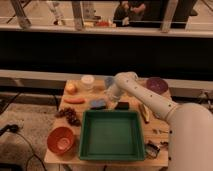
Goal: Wipe table surface with sponge
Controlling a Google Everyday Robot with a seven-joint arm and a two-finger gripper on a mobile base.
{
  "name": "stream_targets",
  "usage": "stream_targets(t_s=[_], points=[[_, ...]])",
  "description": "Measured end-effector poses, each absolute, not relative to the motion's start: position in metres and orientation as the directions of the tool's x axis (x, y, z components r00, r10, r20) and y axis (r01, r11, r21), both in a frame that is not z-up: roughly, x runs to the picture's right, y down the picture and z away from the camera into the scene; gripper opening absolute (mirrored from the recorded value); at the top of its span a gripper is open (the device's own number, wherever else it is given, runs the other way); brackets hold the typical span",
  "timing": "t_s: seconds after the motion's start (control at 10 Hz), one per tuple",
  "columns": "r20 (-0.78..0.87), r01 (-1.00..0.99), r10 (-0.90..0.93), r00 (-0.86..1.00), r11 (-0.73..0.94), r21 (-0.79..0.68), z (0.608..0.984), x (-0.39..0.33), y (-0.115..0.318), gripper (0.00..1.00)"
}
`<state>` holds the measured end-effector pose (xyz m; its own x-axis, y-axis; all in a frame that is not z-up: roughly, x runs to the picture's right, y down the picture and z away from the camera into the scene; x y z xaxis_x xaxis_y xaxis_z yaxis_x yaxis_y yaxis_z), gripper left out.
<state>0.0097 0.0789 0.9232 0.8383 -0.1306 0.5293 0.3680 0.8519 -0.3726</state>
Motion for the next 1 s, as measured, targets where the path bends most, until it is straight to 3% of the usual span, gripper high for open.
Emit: stream_targets(t_s=[0.5, 1.0], points=[[0.518, 0.397, -0.158, 0.841, 0.83, -0.391, 0.919, -0.038, 0.072, 0.8], [0.505, 0.381, -0.13, 0.853, 0.818, -0.432, 0.933, -0.037, 0.078, 0.8]])
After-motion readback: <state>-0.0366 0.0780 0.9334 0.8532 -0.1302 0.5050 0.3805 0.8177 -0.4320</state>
